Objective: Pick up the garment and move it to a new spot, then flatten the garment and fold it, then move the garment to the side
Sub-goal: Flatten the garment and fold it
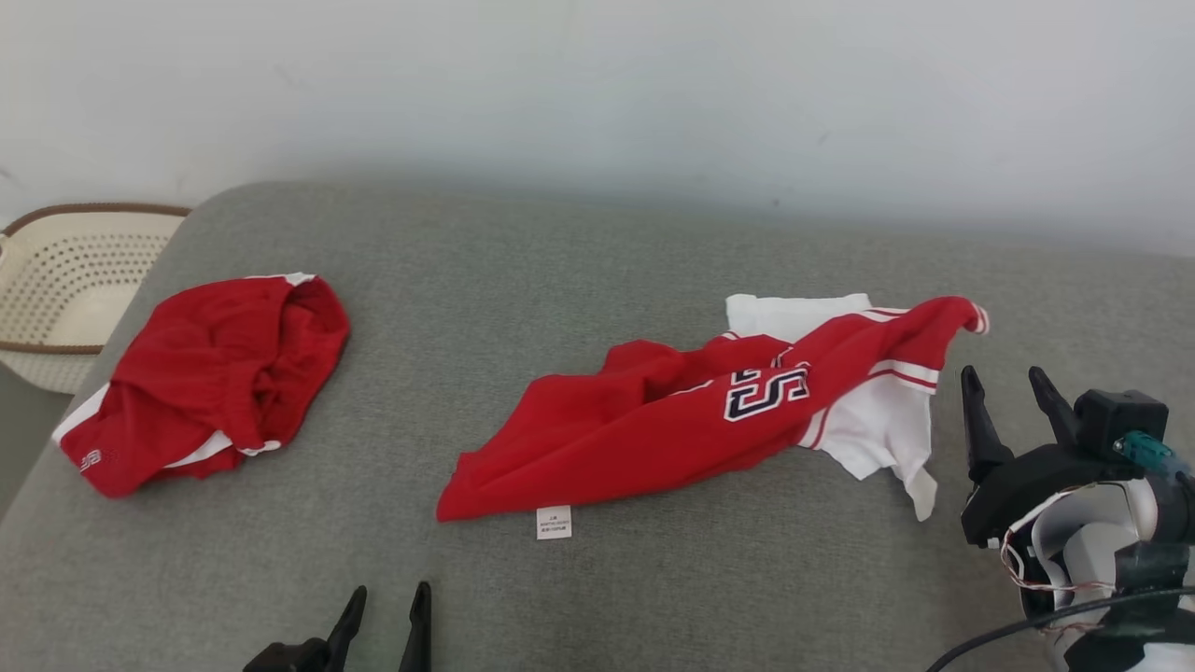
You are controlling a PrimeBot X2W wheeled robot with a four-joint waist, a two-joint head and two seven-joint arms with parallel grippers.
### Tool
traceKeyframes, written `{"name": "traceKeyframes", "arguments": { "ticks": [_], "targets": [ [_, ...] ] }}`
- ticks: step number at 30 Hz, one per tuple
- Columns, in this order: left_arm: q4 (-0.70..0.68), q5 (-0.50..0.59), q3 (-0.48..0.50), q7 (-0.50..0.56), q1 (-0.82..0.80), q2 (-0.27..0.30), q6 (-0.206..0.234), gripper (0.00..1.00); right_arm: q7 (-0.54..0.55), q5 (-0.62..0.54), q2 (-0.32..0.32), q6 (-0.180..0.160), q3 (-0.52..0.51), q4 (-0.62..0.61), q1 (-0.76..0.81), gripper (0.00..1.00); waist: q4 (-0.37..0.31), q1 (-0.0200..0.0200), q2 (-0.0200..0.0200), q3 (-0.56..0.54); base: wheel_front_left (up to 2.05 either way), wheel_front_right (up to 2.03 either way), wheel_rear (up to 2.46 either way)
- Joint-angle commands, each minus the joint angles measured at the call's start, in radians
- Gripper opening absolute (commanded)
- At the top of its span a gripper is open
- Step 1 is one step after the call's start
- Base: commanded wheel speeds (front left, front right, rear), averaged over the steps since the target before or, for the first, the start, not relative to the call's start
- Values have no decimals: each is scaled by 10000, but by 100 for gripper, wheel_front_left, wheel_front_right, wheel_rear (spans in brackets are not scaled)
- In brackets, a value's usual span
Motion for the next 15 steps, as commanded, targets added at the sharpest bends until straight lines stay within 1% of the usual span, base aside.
{"name": "traceKeyframes", "arguments": {
  "ticks": [1, 7, 8, 12, 15],
  "targets": [
    [-64, 103, 63, -18, -130, 5, -31, 100, -77, -55, 47, 4, -55, -191, 280, 100, -429, 1, 0, 5, 0, 0, 0],
    [-44, 306, 265, -20, -655, 4, -65, 100, -92, -112, 385, 4, -228, -1276, 1021, 100, -1183, 1, 0, 355, 0, 0, 0],
    [63, 375, 264, -18, -819, 3, -134, 100, -91, -118, 450, 4, -267, -1431, 1164, 100, -1278, 1, 0, 421, 0, 0, 0],
    [594, 605, 313, -18, -1488, 3, -341, 100, -94, -69, 598, 4, -271, -1748, 1512, 100, -1633, 1, 0, 724, 0, 0, 0],
    [1002, 667, 477, -18, -1944, 7, -383, 100, -93, -30, 693, 4, -376, -1838, 1737, 100, -1842, 1, 0, 886, 0, 0, 0]
  ]
}}
